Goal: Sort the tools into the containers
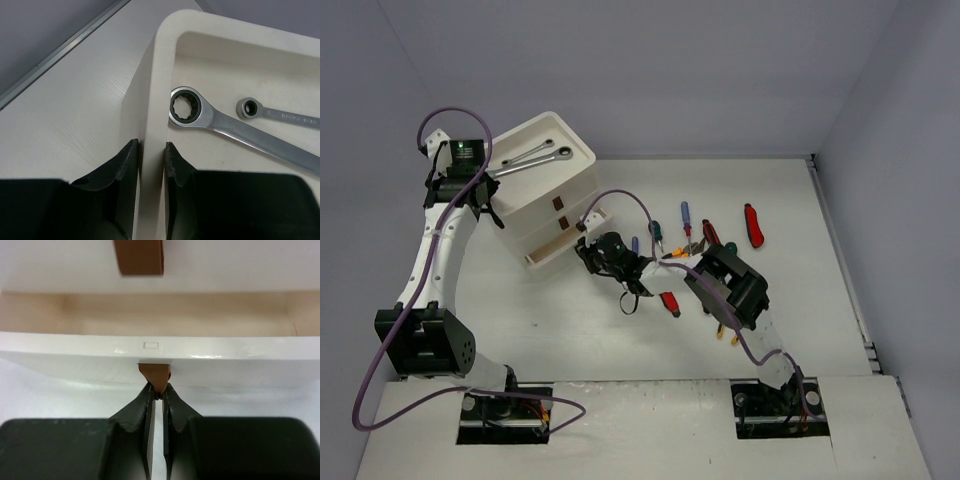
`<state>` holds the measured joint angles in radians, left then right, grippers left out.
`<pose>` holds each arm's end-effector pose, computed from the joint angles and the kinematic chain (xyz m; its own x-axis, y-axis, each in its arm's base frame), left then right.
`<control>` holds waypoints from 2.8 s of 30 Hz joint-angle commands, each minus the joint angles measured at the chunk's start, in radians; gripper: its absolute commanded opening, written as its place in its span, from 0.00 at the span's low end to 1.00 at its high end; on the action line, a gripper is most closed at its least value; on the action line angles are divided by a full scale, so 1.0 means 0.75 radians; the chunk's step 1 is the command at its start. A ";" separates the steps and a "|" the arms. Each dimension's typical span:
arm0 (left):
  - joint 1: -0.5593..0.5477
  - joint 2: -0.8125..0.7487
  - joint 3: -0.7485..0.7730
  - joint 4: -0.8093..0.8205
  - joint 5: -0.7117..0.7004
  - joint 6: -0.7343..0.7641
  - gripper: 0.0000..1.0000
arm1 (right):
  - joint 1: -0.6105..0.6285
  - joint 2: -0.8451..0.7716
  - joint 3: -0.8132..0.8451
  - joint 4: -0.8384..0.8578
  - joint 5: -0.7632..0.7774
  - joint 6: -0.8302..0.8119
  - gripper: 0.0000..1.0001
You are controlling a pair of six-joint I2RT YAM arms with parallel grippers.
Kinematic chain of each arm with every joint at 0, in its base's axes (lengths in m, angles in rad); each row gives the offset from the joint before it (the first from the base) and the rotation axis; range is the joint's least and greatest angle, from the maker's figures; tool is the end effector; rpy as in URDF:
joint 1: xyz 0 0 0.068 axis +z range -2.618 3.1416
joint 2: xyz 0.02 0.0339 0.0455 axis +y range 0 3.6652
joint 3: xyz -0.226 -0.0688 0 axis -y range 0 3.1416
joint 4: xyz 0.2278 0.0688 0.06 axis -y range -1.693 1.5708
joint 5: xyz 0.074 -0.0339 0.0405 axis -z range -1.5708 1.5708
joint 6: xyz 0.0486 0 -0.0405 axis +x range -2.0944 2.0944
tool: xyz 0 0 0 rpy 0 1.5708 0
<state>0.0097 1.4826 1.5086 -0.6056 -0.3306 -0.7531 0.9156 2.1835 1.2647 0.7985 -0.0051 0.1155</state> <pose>0.3265 0.0189 0.3388 -0.2076 -0.6489 -0.7320 -0.5794 0.6845 -0.4425 0.2786 0.3630 0.1390 -0.1644 -0.0248 -0.9861 -0.7823 0.6122 0.1150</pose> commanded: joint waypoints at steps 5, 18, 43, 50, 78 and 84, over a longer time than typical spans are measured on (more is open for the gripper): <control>-0.020 0.036 0.035 0.036 0.138 -0.169 0.00 | 0.049 -0.272 -0.219 0.101 0.078 0.075 0.00; -0.019 0.031 0.024 0.050 0.122 -0.121 0.00 | 0.083 -0.420 -0.391 0.043 0.131 0.100 0.07; -0.057 -0.227 0.192 -0.041 0.207 0.565 0.75 | -0.255 -1.204 -0.622 -0.920 0.556 0.557 0.72; -0.203 -0.313 0.167 -0.100 0.208 0.627 0.78 | -0.470 -1.444 -0.829 -1.268 0.525 0.826 0.72; -0.644 -0.382 0.105 -0.096 0.274 0.678 0.78 | -0.672 -1.494 -1.067 -1.526 0.254 1.079 0.64; -0.657 -0.370 0.104 -0.095 0.291 0.693 0.78 | -0.642 -1.368 -1.041 -1.515 0.195 1.045 0.65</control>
<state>-0.4737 1.2089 1.5742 -0.7158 -0.1269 -0.2584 0.4197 1.1047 0.4606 -0.3200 0.1687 0.9090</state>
